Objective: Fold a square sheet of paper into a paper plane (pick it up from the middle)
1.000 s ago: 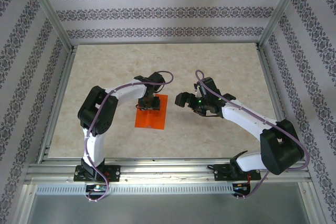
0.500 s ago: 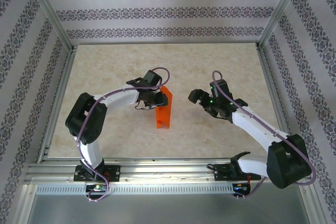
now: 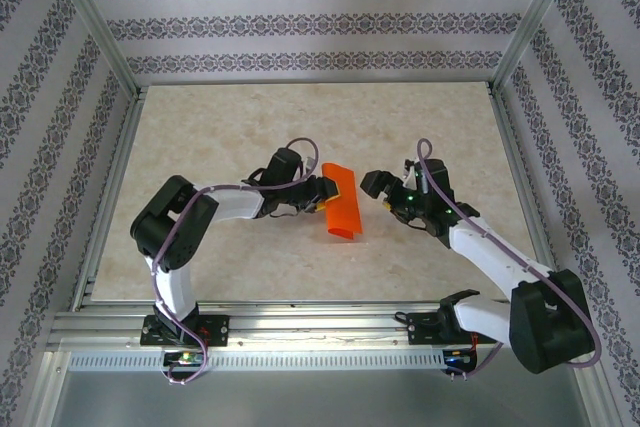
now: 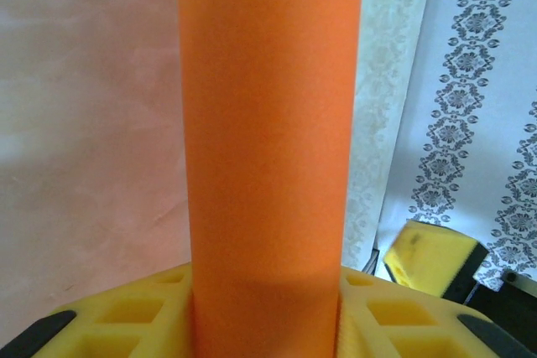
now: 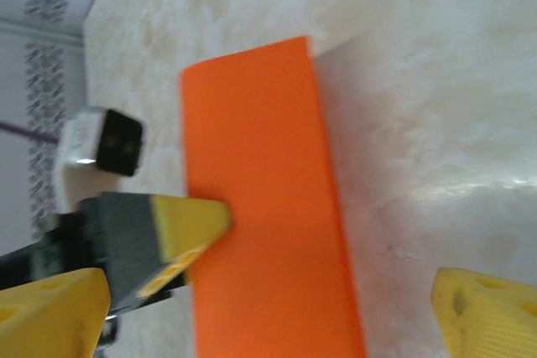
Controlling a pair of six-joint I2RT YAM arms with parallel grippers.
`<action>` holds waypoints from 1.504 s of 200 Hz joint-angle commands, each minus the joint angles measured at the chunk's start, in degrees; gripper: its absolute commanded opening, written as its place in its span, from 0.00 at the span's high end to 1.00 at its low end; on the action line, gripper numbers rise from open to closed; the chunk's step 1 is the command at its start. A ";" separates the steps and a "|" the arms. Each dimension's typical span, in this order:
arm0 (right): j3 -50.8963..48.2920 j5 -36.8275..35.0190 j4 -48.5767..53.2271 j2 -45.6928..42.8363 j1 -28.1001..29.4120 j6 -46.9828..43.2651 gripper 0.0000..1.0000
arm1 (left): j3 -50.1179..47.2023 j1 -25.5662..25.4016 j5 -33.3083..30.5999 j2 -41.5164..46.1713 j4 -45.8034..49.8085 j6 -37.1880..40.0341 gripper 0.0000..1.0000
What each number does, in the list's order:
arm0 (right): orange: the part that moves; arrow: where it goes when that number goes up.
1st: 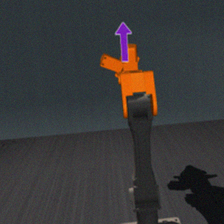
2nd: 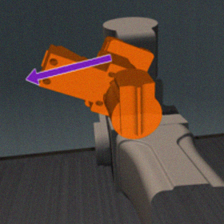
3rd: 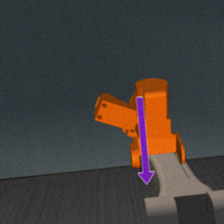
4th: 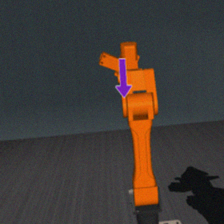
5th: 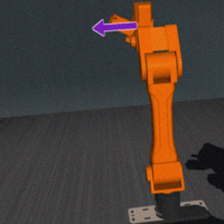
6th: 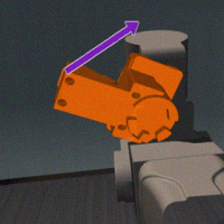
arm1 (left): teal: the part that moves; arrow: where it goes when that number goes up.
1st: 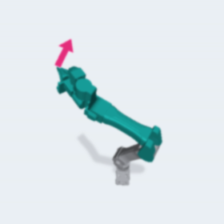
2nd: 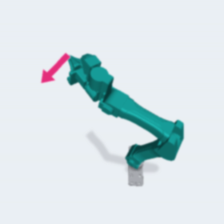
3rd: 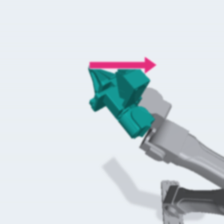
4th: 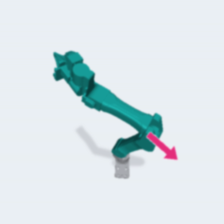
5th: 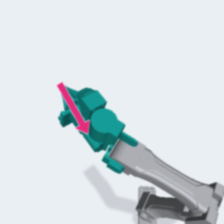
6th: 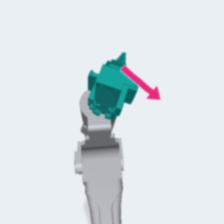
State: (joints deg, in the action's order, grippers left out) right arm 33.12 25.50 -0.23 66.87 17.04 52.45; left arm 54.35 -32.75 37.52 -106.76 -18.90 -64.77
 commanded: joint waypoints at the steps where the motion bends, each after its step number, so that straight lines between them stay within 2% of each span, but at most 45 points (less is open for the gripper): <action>1: -0.08 6.82 -6.47 2.37 0.68 0.22 0.02 | -0.78 -0.82 0.77 -0.85 -2.09 -0.51 0.60; 30: 0.93 6.33 -6.65 4.63 2.50 -0.68 0.02 | 0.29 -0.91 -2.08 -0.33 8.17 5.17 0.59; 79: 0.92 5.11 -8.34 7.60 3.18 2.14 0.02 | 1.29 -1.00 -3.58 -0.31 15.42 9.43 0.59; 189: 1.59 4.50 -8.11 8.41 4.50 1.17 0.02 | 1.94 -1.00 -5.74 -0.48 20.04 12.13 0.58; 242: 2.28 7.10 -8.60 9.02 3.97 1.19 0.02 | 0.84 -1.00 -8.61 0.63 21.46 12.55 0.55; 268: 1.86 6.95 -8.47 8.30 3.97 1.54 0.02 | 1.42 -1.00 -9.54 0.98 23.81 13.89 0.52; 301: 1.42 6.45 -8.34 8.09 4.14 2.15 0.02 | 1.33 -1.00 -12.03 2.28 26.25 14.78 0.42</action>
State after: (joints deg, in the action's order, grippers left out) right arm 33.95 31.20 -7.18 75.61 20.88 53.93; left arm 55.96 -33.67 30.55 -105.62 -0.01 -52.40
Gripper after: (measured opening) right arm 0.981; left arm 0.561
